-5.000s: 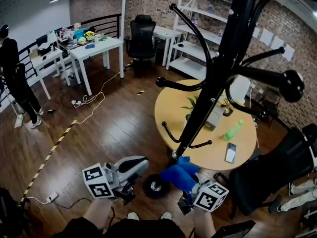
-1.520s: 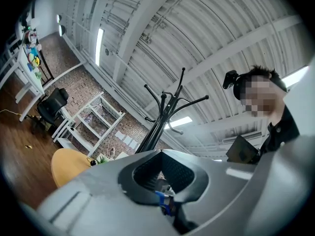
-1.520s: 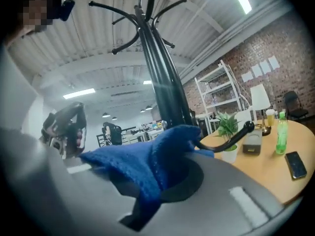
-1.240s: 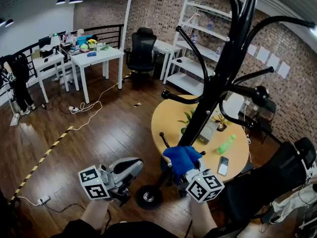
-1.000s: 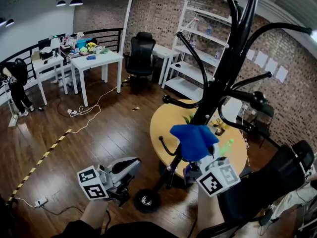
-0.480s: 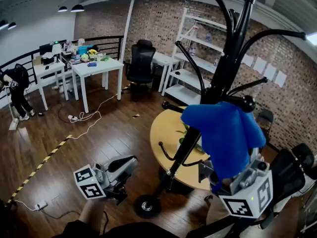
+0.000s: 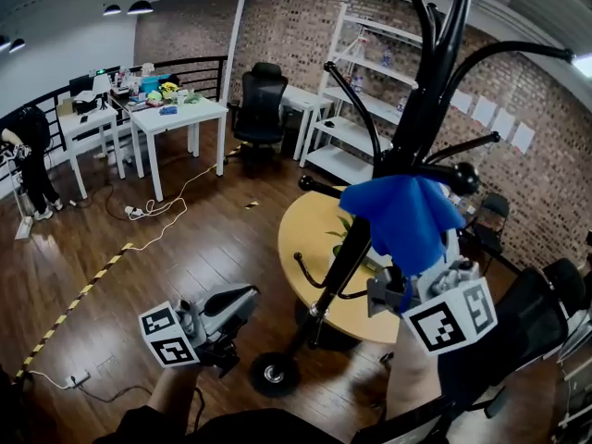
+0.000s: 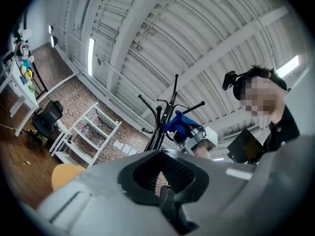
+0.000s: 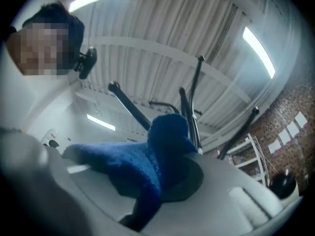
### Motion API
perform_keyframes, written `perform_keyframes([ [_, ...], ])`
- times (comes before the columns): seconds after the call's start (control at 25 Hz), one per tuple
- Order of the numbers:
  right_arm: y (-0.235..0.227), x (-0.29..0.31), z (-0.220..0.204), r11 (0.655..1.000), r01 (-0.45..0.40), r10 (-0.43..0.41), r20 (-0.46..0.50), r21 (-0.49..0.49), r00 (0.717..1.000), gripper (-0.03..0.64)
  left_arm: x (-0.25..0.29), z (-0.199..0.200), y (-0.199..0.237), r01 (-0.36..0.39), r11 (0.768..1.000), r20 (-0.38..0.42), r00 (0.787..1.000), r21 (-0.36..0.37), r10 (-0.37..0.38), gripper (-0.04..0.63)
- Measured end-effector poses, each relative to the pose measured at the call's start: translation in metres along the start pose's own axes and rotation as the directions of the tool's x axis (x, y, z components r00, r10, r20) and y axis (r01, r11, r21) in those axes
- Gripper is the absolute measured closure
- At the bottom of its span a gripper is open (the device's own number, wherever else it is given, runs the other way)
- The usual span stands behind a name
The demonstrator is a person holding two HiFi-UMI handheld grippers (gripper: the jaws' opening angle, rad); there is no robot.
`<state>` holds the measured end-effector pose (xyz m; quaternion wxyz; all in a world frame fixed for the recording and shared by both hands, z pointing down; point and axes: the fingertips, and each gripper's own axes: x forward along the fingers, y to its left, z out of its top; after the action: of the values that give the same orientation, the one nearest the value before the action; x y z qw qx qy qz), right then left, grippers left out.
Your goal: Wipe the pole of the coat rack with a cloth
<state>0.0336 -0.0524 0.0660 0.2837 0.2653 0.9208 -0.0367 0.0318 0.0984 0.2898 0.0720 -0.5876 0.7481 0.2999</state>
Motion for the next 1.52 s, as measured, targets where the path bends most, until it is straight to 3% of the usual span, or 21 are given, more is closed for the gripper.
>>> perform_keyframes([
  [0.12, -0.021, -0.002, -0.056, 0.998, 0.050, -0.044, -0.128, 0.047, 0.991, 0.588, 0.001, -0.007, -0.002, 0.000, 1.000, -0.015, 1.000, -0.016, 0.000, 0.594],
  [0.36, -0.018, -0.035, -0.117, 0.996, 0.082, -0.074, -0.252, 0.022, 0.965, 0.589, 0.005, -0.017, -0.001, -0.003, 0.999, -0.036, 0.999, -0.043, 0.001, 0.594],
  [0.48, -0.014, -0.062, -0.166, 0.990, 0.099, -0.057, -0.346, 0.105, 0.936, 0.589, 0.011, -0.021, -0.006, 0.012, 0.999, -0.049, 0.999, -0.050, -0.015, 0.594],
  [0.72, -0.001, -0.113, -0.259, 0.962, 0.170, -0.034, -0.527, 0.212, 0.849, 0.589, 0.021, -0.035, -0.012, 0.035, 0.996, -0.075, 0.996, -0.081, -0.041, 0.594],
  [0.88, -0.003, -0.143, -0.300, 0.936, 0.256, -0.047, -0.634, 0.242, 0.772, 0.589, 0.028, -0.046, -0.016, 0.050, 0.993, -0.090, 0.994, -0.105, -0.060, 0.594],
  [1.0, 0.000, -0.164, -0.315, 0.914, 0.308, -0.054, -0.673, 0.263, 0.737, 0.589, 0.031, -0.050, -0.018, 0.055, 0.992, -0.099, 0.993, -0.114, -0.067, 0.594],
  [1.28, 0.033, -0.187, -0.314, 0.849, 0.332, 0.056, -0.694, 0.411, 0.718, 0.589, 0.032, -0.049, -0.015, 0.046, 0.993, -0.094, 0.994, -0.106, -0.056, 0.594],
  [1.4, 0.021, -0.184, -0.323, 0.857, 0.343, 0.025, -0.696, 0.384, 0.717, 0.589, 0.030, -0.045, -0.015, 0.041, 0.995, -0.086, 0.995, -0.096, -0.049, 0.594],
  [1.52, -0.004, -0.172, -0.317, 0.870, 0.358, -0.059, -0.649, 0.339, 0.758, 0.589, 0.024, -0.040, -0.016, 0.033, 0.996, -0.076, 0.996, -0.082, -0.039, 0.594],
])
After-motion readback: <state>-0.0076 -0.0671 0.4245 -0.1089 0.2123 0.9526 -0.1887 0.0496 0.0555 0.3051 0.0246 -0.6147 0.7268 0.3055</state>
